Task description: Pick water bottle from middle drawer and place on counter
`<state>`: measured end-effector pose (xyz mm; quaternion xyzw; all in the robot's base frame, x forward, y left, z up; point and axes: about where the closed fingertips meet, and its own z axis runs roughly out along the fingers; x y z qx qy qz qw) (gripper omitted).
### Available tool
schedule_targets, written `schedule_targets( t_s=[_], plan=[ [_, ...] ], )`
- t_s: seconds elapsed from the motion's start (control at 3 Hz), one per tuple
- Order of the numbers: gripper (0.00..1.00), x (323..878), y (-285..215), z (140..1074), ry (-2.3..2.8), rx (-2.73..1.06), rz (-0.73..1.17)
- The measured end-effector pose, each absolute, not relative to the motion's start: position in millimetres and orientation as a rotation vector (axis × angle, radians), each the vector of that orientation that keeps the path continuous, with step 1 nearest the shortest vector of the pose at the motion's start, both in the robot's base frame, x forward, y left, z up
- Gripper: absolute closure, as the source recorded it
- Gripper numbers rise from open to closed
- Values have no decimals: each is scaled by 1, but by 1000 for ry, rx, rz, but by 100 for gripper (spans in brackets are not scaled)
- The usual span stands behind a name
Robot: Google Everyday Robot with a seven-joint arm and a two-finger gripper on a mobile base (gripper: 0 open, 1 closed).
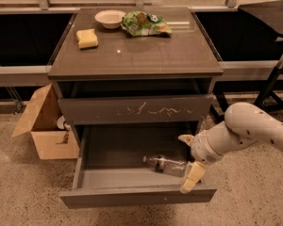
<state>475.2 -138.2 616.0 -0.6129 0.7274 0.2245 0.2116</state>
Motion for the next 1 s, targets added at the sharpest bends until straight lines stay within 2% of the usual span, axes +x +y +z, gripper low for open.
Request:
schedule_targets(
  t_s=[0.33,1.0],
  plan=[
    [0,475,-138,616,2021,-1703,623],
    [0,509,-167,532,2182,-1670,583]
  ],
)
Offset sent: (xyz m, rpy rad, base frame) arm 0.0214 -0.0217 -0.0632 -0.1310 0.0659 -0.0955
